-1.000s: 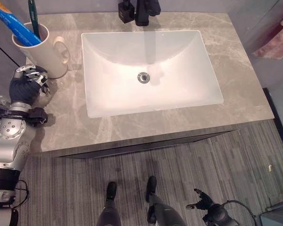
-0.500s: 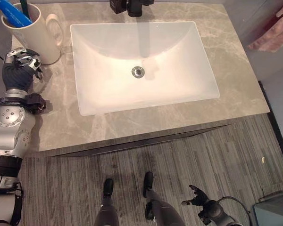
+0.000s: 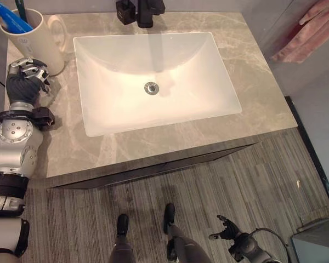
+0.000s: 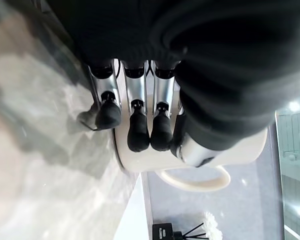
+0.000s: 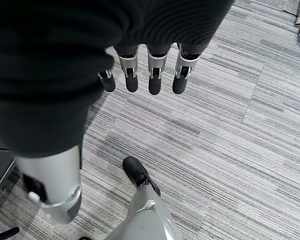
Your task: Put brush and paste in cup on sink, flatten towel.
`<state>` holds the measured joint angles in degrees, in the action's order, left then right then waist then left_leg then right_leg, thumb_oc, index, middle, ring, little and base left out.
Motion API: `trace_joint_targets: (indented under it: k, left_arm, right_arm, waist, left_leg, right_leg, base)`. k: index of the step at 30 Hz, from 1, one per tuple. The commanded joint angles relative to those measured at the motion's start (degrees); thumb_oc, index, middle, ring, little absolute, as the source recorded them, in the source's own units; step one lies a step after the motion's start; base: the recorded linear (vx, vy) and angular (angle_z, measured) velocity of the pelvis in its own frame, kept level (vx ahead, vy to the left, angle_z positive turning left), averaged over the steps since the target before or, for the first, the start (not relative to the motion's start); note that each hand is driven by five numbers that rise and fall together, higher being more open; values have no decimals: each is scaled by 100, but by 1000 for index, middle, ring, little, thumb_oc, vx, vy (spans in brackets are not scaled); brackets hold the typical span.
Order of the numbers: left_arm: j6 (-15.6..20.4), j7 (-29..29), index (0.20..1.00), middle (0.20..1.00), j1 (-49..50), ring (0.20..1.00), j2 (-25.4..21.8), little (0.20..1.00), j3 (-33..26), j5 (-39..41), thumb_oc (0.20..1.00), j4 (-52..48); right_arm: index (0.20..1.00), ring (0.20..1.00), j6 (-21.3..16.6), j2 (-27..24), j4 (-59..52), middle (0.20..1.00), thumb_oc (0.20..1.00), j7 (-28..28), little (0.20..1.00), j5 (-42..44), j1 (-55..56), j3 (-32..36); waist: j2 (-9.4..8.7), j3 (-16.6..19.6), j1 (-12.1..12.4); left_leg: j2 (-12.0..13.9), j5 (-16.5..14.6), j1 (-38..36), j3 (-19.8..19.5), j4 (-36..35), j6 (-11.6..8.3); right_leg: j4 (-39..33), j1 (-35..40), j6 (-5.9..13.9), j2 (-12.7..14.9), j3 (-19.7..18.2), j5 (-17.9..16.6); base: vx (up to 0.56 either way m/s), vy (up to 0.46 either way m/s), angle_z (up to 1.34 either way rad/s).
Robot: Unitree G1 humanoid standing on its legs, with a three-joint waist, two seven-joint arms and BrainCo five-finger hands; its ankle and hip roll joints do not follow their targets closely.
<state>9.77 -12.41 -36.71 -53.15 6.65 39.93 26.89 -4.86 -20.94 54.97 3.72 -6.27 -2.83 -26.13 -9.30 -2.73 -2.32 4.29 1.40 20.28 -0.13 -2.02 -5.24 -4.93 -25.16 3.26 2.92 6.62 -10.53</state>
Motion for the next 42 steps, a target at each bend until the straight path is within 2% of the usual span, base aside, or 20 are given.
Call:
trace_joint_targets:
  k: [1, 9, 15, 24, 29, 32, 36, 38, 39, 40, 41, 42]
  left_arm:
    - [-82, -112, 200, 200, -457, 200, 50, 200, 295, -51, 200, 502]
    - [-64, -213, 200, 200, -1417, 200, -125, 200, 766, -30, 200, 1150]
    - [-66, -259, 200, 200, -1788, 200, -20, 200, 942, 35, 200, 1494]
    - [-112, -85, 200, 200, -885, 200, 288, 200, 636, -238, 200, 906]
    - [-53, 59, 200, 200, 200, 200, 328, 200, 135, -399, 200, -125]
    - [-72, 92, 200, 200, 711, 200, 298, 200, -169, -789, 200, -598]
    - [169, 166, 200, 200, 2460, 200, 842, 200, -1270, -1196, 200, -2003]
    - [255, 316, 200, 200, 3198, 200, 1250, 200, -1605, -1112, 200, -2573]
    - [242, 316, 200, 200, 3238, 200, 1265, 200, -1630, -1116, 200, -2605]
    - [325, 323, 200, 200, 3464, 200, 1485, 200, -1736, -1133, 200, -2806]
    - [448, 477, 200, 200, 4084, 200, 1916, 200, -1960, -1152, 200, -3319]
    - [532, 585, 200, 200, 4334, 200, 2047, 200, -2048, -1143, 200, -3560]
  right_arm:
    - [1000, 1000, -34, -231, -43, 1000, 1000, 36, 1000, 197, -80, 4]
    - [1000, 1000, -59, -174, -6, 1000, 1000, 62, 1000, 342, -161, -59]
    - [1000, 1000, -107, -108, -6, 1000, 1000, 83, 1000, 417, -215, -116]
    - [1000, 1000, -33, -65, 151, 1000, 1000, 27, 1000, 184, -45, -60]
    - [1000, 1000, 39, -65, 410, 1000, 1000, -71, 1000, -10, 55, 61]
    - [1000, 1000, 26, -103, 396, 1000, 1000, -107, 1000, -75, 149, 132]
    - [1000, 1000, -50, -97, 285, 1000, 1000, -168, 1000, -78, 347, 512]
    - [1000, 1000, -81, -82, 186, 1000, 1000, -195, 1000, -115, 435, 600]
    - [1000, 1000, -80, -93, 181, 1000, 1000, -196, 1000, -116, 442, 586]
    - [1000, 1000, -79, -53, 196, 1000, 1000, -198, 1000, -119, 430, 644]
    - [1000, 1000, -101, 72, 306, 1000, 1000, -194, 1000, -120, 432, 721]
    - [1000, 1000, -123, 86, 337, 1000, 1000, -187, 1000, -122, 431, 753]
  waist:
    - [170, -254, -94]
    - [54, -332, -192]
    - [20, -318, -232]
    - [164, -135, 53]
    - [228, 80, 314]
    - [263, 117, 389]
    - [357, 216, 549]
    - [417, 252, 583]
    - [426, 251, 571]
    - [443, 278, 609]
    - [482, 307, 693]
    - [497, 316, 723]
  left_leg:
    - [244, 325, 166, -678, -298, 93]
    - [276, 379, 327, -705, -298, 103]
    - [256, 374, 349, -708, -298, 122]
    - [143, 232, -94, -709, -298, 159]
    - [85, 97, -589, -688, -298, 179]
    - [55, 36, -789, -686, -298, 193]
    - [-31, -68, -1175, -739, -298, 248]
    - [-77, -112, -1332, -755, -298, 285]
    - [-77, -115, -1346, -755, -298, 286]
    - [-102, -134, -1404, -762, -298, 312]
    - [-162, -197, -1585, -763, -298, 366]
    - [-203, -228, -1659, -761, -298, 396]
  right_leg:
    - [-7, 482, 644, 232, 112, 539]
    - [-7, 348, 678, 212, 34, 462]
    - [-7, 305, 692, 208, -16, 453]
    - [-7, 799, 658, 327, 133, 573]
    - [-7, 1325, 645, 390, 276, 702]
    - [-7, 1537, 630, 407, 328, 774]
    - [-7, 2022, 586, 448, 453, 896]
    - [-7, 2215, 571, 483, 479, 937]
    - [-7, 2230, 572, 483, 480, 939]
    - [-7, 2285, 574, 500, 486, 954]
    - [-7, 2498, 577, 568, 524, 999]
    - [-7, 2572, 581, 601, 519, 1005]
  base:
    - [0, 0, 0]
    - [-2, -2, 2]
    - [0, 0, 0]
    - [5, 7, -4]
    - [17, 5, 5]
    - [10, 15, 3]
    - [0, 45, 3]
    - [-10, 62, 6]
    - [-18, 55, 9]
    - [-24, 93, 29]
    - [-33, 137, 29]
    - [-22, 144, 23]
